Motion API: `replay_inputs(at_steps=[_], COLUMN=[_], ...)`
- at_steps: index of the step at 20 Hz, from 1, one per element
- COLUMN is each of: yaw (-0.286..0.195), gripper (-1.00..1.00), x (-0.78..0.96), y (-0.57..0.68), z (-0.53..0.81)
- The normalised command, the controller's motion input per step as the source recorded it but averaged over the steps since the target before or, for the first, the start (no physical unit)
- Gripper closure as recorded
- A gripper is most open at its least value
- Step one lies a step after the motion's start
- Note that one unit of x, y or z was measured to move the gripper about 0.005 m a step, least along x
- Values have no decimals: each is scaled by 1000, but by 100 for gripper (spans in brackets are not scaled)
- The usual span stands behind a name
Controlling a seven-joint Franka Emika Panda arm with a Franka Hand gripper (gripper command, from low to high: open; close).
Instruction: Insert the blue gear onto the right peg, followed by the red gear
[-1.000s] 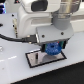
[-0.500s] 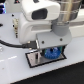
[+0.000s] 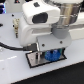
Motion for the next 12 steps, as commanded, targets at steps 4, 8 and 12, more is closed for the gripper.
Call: replay_inputs(at_steps=[4, 8, 12], yaw=[0, 0, 0], gripper=[-100, -100, -100], x=[-39, -123, -359], y=[112, 77, 106], z=[198, 418, 317])
